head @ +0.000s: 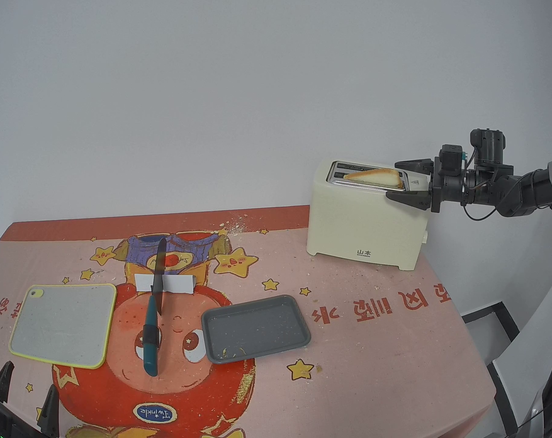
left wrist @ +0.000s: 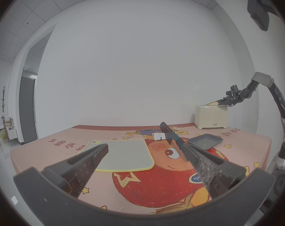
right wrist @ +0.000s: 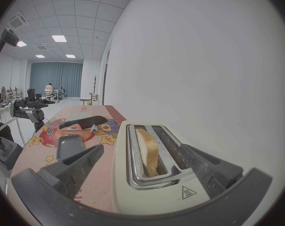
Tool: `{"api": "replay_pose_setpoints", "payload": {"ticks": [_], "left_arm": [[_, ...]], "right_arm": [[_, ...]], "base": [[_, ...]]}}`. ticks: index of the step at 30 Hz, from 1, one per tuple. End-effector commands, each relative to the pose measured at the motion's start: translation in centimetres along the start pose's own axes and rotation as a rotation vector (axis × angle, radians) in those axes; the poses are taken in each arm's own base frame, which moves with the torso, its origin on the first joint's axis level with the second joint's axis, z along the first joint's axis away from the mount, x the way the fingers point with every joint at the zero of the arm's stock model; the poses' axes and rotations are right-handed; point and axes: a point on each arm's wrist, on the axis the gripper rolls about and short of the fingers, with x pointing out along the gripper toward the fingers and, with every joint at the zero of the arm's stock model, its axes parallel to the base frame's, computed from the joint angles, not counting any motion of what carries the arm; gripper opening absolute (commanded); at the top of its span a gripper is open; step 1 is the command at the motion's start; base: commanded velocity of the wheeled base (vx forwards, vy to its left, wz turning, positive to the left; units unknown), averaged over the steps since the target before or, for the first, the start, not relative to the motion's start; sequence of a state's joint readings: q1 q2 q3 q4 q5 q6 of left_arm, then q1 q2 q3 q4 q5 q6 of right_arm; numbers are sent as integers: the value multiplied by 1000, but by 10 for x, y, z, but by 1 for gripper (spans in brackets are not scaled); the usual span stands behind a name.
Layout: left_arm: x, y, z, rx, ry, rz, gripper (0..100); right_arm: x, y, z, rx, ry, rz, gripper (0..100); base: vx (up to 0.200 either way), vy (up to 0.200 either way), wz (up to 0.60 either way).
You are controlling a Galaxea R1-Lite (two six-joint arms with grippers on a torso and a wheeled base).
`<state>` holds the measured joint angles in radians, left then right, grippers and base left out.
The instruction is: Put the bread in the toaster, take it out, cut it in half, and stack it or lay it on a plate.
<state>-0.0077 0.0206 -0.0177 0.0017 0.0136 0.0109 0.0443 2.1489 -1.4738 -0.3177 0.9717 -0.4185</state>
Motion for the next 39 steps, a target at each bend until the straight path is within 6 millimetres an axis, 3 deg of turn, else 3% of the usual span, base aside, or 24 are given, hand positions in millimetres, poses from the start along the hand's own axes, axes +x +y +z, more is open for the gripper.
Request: {"api": "replay_pose_setpoints", "payload": {"ticks": [1,9,13,17,19,20,21,23,25,26,28,34,38,39], "left_arm": [[1,0,-5,0,18,0,100],[1,0,-5,0,18,0,100],[1,0,-5,0,18,0,100],[1,0,-5,0,18,0,100],[1,0,-5,0,18,0,100],[1,0,-5,0,18,0,100],[1,0,-5,0,18,0,100],[1,0,-5,0,18,0,100],[1,0,-5,0,18,0,100],[1,0,-5,0,18,0,100],[1,0,-5,0,18,0,100],[1,0,-5,0,18,0,100],[1,0,-5,0,18,-2,100],[1,0,-5,0,18,0,100]], "right_arm": [[-1,1,5,-8,-9,-3,100],[-9,13,17,66,-16,-9,100],[-16,12,25,77,-4,-91,100],[-46,19,29,163,12,-191,100],[-51,20,30,172,13,-201,100],[-67,23,29,202,17,-236,100],[-67,23,29,202,17,-236,100],[-102,22,24,235,24,-319,100],[-108,21,22,244,26,-335,100],[-123,20,15,266,35,-376,100],[-135,18,7,289,46,-408,100],[-144,17,-6,300,54,-456,100],[-127,12,-18,260,22,-443,100],[-124,12,-19,261,21,-440,0]], "base": [[0,0,0],[0,0,0],[0,0,0],[0,0,0],[0,0,0],[0,0,0],[0,0,0],[0,0,0],[0,0,0],[0,0,0],[0,0,0],[0,0,0],[0,0,0],[0,0,0]]}}
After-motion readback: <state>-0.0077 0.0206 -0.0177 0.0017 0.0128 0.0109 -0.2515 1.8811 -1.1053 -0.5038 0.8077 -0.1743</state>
